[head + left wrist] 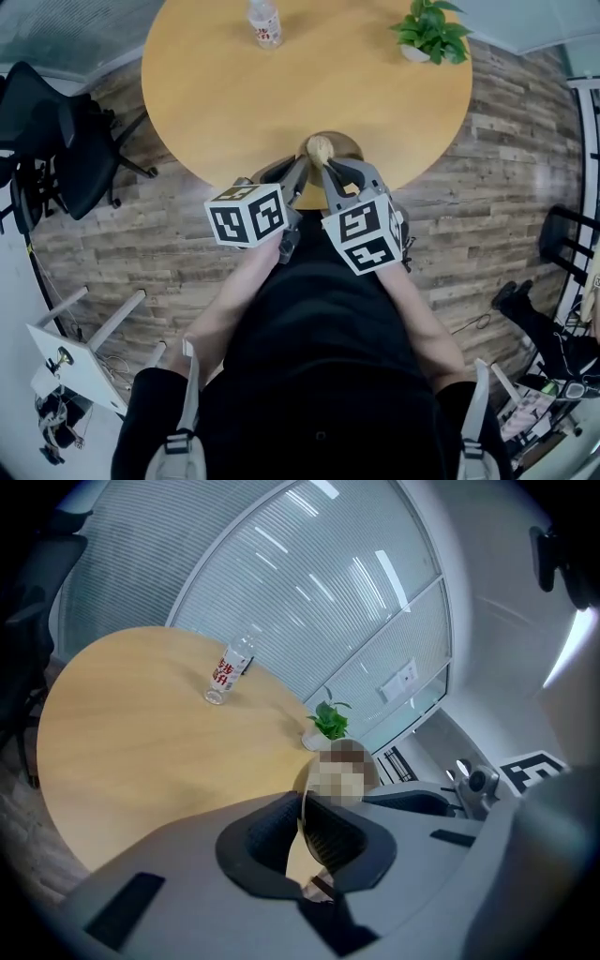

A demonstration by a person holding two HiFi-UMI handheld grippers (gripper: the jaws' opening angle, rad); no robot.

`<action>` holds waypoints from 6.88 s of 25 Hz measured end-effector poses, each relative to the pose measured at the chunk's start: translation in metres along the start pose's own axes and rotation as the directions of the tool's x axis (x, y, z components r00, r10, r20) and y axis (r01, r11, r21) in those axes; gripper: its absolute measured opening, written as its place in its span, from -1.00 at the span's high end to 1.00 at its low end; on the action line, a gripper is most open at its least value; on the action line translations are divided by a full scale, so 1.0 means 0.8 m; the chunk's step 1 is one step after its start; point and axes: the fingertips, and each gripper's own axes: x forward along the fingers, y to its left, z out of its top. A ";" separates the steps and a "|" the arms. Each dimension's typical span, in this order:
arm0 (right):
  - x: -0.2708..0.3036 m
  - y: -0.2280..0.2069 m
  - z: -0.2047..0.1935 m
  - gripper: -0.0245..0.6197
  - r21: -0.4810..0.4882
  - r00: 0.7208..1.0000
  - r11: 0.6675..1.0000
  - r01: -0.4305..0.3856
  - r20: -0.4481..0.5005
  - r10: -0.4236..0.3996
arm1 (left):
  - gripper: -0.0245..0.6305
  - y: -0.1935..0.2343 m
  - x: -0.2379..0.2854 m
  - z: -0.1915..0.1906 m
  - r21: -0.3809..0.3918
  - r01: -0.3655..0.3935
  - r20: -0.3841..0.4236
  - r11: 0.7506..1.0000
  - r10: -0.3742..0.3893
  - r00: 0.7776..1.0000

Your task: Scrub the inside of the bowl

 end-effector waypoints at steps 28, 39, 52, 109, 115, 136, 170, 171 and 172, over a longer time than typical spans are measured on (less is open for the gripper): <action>-0.007 -0.012 0.001 0.85 -0.947 0.987 0.316 0.059 0.007 -0.163 | 0.81 -0.001 -0.004 -0.008 -0.001 -0.011 -0.015 1.000 0.011 1.000; 0.007 0.008 -0.030 0.84 -0.398 0.990 0.912 -0.095 -0.136 0.044 | 0.80 0.000 -0.006 -0.008 0.004 -0.035 -0.004 0.999 0.035 0.999; 0.010 0.000 -0.003 0.84 0.655 0.931 0.663 -0.364 0.225 0.288 | 0.78 0.000 -0.010 0.001 0.020 -0.031 0.024 0.999 0.030 0.999; -0.005 -0.010 0.022 0.85 -0.992 0.990 0.024 0.123 0.121 -0.076 | 0.84 -0.006 -0.007 -0.007 0.009 -0.019 0.032 1.000 0.019 0.999; 0.013 -0.029 0.003 0.85 -0.920 0.997 0.392 0.016 -0.015 -0.076 | 0.84 -0.009 -0.010 -0.004 0.021 -0.024 0.046 1.000 0.023 0.999; 0.013 -0.009 -0.011 0.85 0.851 0.905 0.351 -0.391 0.286 0.314 | 0.82 0.000 -0.019 0.007 0.016 -0.043 0.097 0.999 0.041 0.994; -0.009 -0.016 0.043 0.85 -0.794 0.993 0.604 -0.071 0.003 0.121 | 0.87 0.001 -0.006 -0.005 -0.058 0.017 0.037 0.998 -0.015 0.999; -0.009 -0.011 0.043 0.85 -0.834 0.994 0.548 -0.056 0.005 0.109 | 0.88 0.001 -0.006 -0.006 -0.064 0.021 0.035 0.998 -0.019 0.999; -0.008 -0.009 0.042 0.85 -0.873 0.996 0.486 -0.038 0.005 0.086 | 0.88 0.000 -0.006 -0.006 -0.072 0.025 0.034 0.997 -0.022 0.999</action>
